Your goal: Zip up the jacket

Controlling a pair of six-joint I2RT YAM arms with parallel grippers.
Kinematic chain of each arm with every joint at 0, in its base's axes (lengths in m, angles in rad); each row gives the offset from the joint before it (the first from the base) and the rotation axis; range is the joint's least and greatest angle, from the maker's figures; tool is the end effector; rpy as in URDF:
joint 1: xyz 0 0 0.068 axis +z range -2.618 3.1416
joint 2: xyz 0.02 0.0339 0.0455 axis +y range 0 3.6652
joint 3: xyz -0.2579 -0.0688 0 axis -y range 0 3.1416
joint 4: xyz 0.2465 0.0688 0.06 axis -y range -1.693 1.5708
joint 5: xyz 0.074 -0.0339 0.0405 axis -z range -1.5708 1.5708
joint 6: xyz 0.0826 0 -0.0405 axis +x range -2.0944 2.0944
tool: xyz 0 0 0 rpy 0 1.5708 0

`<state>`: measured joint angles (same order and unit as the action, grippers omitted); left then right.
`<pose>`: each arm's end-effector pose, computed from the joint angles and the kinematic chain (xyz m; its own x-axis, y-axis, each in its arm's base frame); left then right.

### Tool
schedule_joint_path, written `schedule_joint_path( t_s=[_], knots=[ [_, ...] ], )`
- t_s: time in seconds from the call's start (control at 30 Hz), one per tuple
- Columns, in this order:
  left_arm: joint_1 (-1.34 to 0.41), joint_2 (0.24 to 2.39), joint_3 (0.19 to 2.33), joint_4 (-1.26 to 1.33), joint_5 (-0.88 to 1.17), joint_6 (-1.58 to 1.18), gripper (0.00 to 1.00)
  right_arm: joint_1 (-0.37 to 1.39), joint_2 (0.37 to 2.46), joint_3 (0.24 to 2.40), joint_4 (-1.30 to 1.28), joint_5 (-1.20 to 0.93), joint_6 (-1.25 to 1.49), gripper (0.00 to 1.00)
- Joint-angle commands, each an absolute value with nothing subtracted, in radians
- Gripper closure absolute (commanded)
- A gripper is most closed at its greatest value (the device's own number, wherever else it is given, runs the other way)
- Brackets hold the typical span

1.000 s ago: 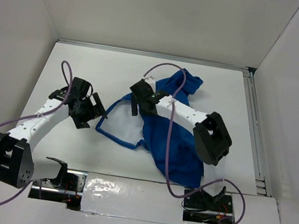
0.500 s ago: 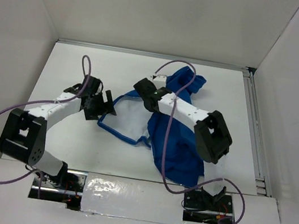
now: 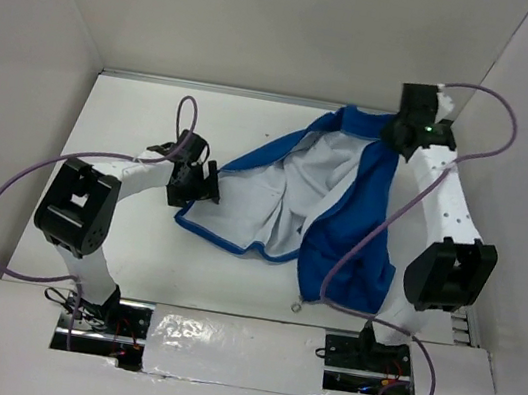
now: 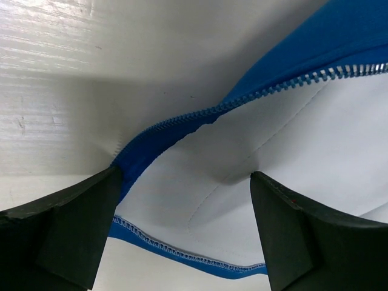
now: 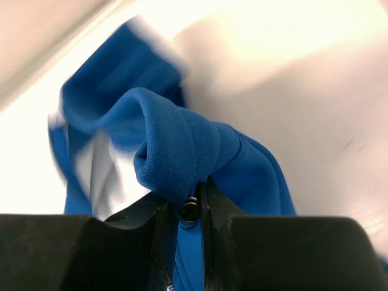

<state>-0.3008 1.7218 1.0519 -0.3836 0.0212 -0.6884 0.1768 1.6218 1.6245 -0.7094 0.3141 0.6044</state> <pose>0.3497 -0.1103 0.1264 -0.8356 -0.4058 -0.3702 -0.2909 0.8986 -0.3284 0.3938 0.0444 0.3327 -0.4896 0.4616 -0.7398 0.4159 0.8693 0.2671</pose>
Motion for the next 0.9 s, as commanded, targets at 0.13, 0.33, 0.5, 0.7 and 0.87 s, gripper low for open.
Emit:
schedule_joint_path(
  t_s=[0.13,0.33,0.5,0.7,0.87],
  knots=[
    [-0.354,1.755,1.094,-0.445,-0.061,-0.727,0.01,-0.090,2.009,2.112,-0.861,0.164,0.698,1.00],
    [-0.396,1.732,1.106,-0.492,-0.103,-0.747,0.01,-0.129,2.204,2.392,-0.904,0.112,0.666,0.50],
    [-0.410,1.715,1.115,-0.505,-0.106,-0.756,0.01,-0.043,1.938,2.089,-0.786,0.123,0.519,0.00],
    [-0.413,1.661,1.086,-0.592,-0.138,-0.830,0.01,0.109,1.587,1.704,-0.761,0.245,0.523,0.00],
    [-0.373,1.551,0.999,-0.624,-0.108,-0.864,0.01,0.207,1.302,1.251,-0.648,0.213,0.647,0.00]
  ],
)
